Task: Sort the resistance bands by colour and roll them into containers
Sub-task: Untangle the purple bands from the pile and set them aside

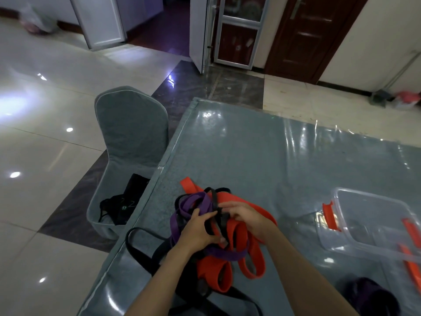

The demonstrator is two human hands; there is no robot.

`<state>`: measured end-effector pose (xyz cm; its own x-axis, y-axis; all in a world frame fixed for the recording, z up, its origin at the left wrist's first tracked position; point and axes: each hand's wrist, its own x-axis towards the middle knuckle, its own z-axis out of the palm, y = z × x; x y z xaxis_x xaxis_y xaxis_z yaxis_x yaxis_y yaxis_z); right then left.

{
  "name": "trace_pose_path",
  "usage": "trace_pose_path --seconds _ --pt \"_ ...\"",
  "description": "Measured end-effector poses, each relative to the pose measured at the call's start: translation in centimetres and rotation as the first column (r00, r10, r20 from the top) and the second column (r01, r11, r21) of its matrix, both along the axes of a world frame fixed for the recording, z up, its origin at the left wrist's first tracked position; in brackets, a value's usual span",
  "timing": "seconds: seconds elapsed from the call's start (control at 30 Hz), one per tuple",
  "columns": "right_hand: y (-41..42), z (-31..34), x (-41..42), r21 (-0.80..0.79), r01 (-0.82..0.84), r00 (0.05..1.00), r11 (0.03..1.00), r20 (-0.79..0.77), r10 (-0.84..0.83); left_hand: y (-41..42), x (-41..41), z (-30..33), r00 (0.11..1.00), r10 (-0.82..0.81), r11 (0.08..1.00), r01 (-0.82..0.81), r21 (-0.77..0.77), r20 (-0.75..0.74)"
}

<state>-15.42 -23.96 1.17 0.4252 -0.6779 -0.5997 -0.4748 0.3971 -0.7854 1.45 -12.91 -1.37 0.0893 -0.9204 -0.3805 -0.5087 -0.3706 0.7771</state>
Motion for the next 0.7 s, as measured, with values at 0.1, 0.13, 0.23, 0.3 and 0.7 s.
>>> trace_pose_path --seconds 0.1,0.13,0.23,0.3,0.7 --pt "0.1 -0.5 0.2 0.056 0.044 0.999 0.997 -0.02 -0.043 -0.2 0.2 0.2 1.0 0.008 1.0 -0.008 -0.018 0.001" --pt "0.1 -0.6 0.4 0.008 0.038 0.997 0.999 -0.062 -0.037 -0.2 0.3 0.2 1.0 0.017 0.999 -0.017 -0.03 0.001" --pt "0.2 -0.8 1.4 -0.113 -0.071 0.98 0.991 -0.193 0.048 -0.2 0.5 0.3 1.0 0.014 0.999 -0.013 -0.044 0.016" --pt "0.4 -0.8 2.3 -0.146 -0.148 0.957 0.978 -0.272 0.104 0.1 0.4 0.3 0.999 -0.029 0.999 0.03 -0.02 0.034" --pt "0.5 1.1 2.0 0.08 0.235 0.965 0.969 0.104 -0.243 1.4 2.0 1.3 0.933 0.356 0.902 -0.357 -0.243 -0.052"
